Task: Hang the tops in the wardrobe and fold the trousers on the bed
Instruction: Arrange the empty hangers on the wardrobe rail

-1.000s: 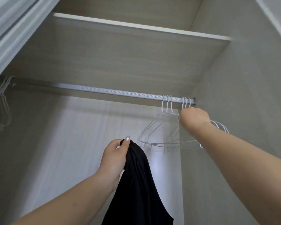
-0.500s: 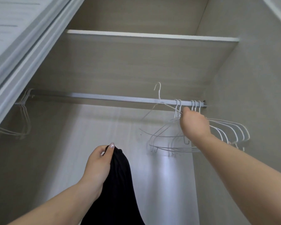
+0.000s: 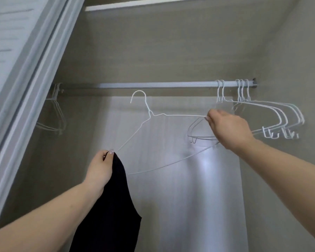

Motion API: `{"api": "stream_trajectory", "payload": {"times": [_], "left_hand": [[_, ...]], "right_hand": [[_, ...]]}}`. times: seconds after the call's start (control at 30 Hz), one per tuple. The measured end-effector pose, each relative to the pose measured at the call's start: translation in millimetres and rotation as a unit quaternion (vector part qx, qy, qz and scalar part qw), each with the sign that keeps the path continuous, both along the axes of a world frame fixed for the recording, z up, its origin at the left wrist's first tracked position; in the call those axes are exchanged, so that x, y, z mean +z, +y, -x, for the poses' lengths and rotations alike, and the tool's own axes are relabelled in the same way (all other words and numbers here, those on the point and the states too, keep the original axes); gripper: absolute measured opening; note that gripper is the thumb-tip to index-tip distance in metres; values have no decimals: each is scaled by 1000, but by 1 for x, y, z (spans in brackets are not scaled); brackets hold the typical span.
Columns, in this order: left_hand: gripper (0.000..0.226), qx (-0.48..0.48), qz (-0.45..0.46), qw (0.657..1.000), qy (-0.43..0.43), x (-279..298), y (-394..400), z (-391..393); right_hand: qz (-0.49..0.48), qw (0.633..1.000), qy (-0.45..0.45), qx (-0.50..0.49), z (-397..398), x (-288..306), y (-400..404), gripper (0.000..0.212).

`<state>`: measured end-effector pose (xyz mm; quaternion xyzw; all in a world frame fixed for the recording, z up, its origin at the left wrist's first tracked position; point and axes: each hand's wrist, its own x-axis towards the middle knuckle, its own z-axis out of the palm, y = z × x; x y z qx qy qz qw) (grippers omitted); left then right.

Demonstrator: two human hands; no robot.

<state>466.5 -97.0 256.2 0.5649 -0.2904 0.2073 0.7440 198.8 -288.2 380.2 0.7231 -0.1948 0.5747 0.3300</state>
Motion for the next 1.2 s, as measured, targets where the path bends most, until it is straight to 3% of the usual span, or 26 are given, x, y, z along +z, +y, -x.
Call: {"api": "stream_trajectory", "payload": {"times": [0.23, 0.37, 0.53, 0.8, 0.93, 1.07, 1.2], "left_hand": [[31, 31, -30, 999, 8, -12, 44, -31], [35, -20, -57, 998, -6, -14, 57, -35], [35, -34, -110, 992, -58, -11, 54, -18], [26, 24, -135, 981, -139, -5, 52, -4], [25, -40, -198, 964, -171, -1, 56, 4], [29, -174, -245, 947, -110, -3, 65, 6], [28, -165, -307, 932, -96, -16, 72, -2]], "right_hand": [[-32, 998, 3, 50, -11, -24, -5, 29], [-32, 997, 4, 68, -16, -30, -5, 30], [-45, 995, 8, 89, -26, -39, -4, 23], [-79, 992, 25, 96, -41, -73, -10, 29], [-50, 995, 23, 83, -34, -76, -18, 28], [-11, 998, -3, 66, -17, -64, -25, 31], [-3, 998, -20, 59, -3, -56, -29, 31]]}}
